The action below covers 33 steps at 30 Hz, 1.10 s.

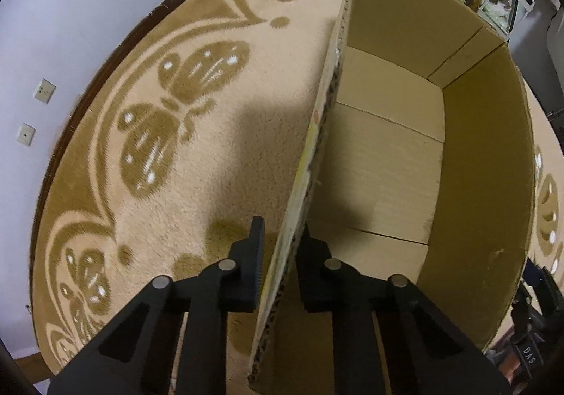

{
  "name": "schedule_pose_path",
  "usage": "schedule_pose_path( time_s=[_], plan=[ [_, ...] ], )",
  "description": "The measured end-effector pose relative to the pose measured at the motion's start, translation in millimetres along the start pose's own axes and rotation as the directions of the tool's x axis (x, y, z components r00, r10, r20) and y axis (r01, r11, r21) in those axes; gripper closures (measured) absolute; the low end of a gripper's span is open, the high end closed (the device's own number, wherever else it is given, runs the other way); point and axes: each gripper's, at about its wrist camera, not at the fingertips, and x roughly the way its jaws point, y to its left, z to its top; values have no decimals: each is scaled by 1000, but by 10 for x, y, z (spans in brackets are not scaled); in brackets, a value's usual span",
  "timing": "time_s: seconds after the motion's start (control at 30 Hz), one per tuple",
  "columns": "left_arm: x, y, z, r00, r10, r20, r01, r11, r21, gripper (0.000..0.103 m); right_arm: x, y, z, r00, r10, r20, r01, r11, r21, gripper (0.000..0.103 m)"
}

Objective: Organize rigid objects
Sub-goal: 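Grasp the cardboard box wall with the left gripper while the right approaches items, then close the right gripper on the pale green earbud case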

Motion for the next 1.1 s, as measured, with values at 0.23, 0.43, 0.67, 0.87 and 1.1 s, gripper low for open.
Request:
schedule_pose_path(
  time_s=[0.23, 0.43, 0.67, 0.87, 1.1],
  plan=[
    [-35, 45, 3, 999, -37, -3, 37, 999, -25, 93, -12, 50, -33, 1000, -11, -17, 11, 1000, -15, 46],
    [-41, -38, -5, 999, 39, 19, -39, 999, 33, 92, -13, 39, -48, 999, -9, -31, 9, 1000, -8, 46],
    [-25, -74, 2, 997, 76, 27, -78, 995, 54, 90, 101, -11, -103, 992, -67, -106, 68, 998, 4, 47],
    [-20, -133, -19, 993, 111, 38, -113, 990, 78, 89, 267, 64, -144, 988, -107, -115, 103, 994, -37, 55],
    [-20, -239, -48, 982, 182, 59, -188, 975, 122, 86, 337, -5, -107, 993, -80, -82, 81, 996, 19, 66]
  ],
)
